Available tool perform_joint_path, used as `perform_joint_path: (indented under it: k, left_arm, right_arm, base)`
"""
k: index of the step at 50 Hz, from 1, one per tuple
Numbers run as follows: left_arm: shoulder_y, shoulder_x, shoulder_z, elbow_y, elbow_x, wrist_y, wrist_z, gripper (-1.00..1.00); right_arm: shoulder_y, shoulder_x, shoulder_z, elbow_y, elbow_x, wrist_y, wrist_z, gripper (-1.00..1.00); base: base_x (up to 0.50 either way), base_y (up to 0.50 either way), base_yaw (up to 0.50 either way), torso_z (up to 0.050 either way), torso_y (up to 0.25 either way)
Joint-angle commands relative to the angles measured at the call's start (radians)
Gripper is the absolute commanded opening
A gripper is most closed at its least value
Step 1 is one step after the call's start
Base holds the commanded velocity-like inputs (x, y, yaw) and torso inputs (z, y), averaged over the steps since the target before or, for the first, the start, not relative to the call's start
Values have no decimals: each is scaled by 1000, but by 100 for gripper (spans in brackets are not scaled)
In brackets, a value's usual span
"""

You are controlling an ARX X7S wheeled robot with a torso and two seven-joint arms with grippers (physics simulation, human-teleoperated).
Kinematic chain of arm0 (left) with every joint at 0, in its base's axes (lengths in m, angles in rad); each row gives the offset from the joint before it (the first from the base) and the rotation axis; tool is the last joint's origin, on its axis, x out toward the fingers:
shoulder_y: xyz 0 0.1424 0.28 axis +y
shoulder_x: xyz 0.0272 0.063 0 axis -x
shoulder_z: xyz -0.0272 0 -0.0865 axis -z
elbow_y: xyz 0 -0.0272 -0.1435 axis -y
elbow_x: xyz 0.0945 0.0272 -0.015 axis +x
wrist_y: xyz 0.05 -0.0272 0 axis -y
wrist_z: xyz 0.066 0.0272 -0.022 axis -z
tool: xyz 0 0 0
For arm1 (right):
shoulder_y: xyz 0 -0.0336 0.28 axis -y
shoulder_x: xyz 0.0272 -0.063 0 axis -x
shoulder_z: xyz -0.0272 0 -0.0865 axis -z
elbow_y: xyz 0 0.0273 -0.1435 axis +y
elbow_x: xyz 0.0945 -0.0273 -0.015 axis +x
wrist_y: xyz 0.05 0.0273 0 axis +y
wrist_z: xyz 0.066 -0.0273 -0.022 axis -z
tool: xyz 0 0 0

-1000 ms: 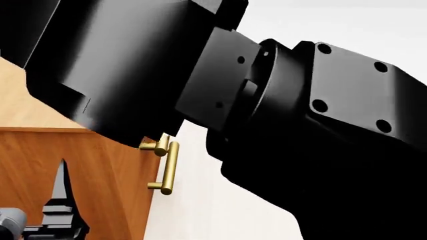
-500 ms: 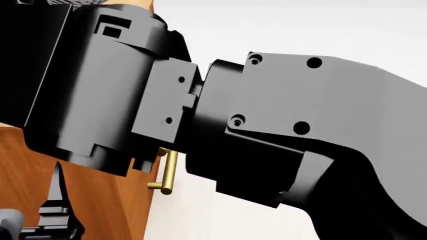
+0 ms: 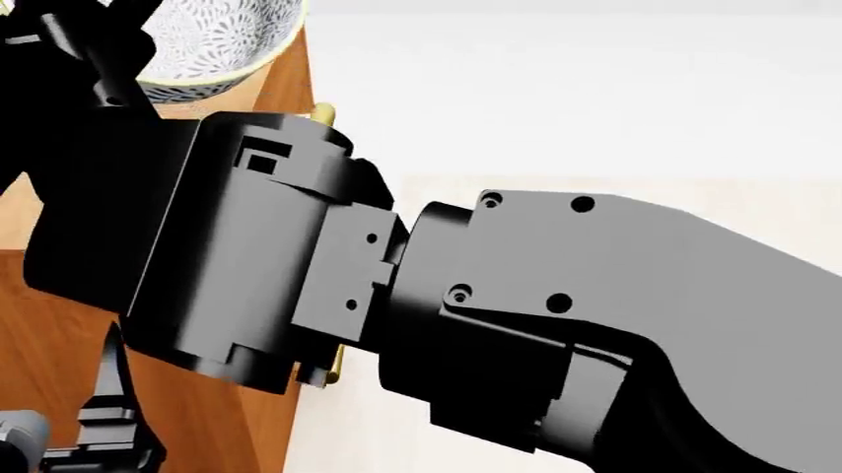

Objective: Close the top drawer of the cabinet and put the bowl on top of it.

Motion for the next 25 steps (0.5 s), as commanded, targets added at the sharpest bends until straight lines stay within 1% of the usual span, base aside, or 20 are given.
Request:
perform_joint_path:
  k: [1, 25]
  left_arm:
    - [5, -2, -3, -11, -2, 15, 2, 100]
    - [10, -1, -6, -35, -12, 44, 10, 100]
  right_arm:
    - [-54, 0, 4, 1, -72, 10, -14, -100]
    - [-101, 0, 5, -110, -121, 47, -29, -100]
  base:
    - [0, 0, 0, 0, 0]
    - [0, 0, 0, 0, 0]
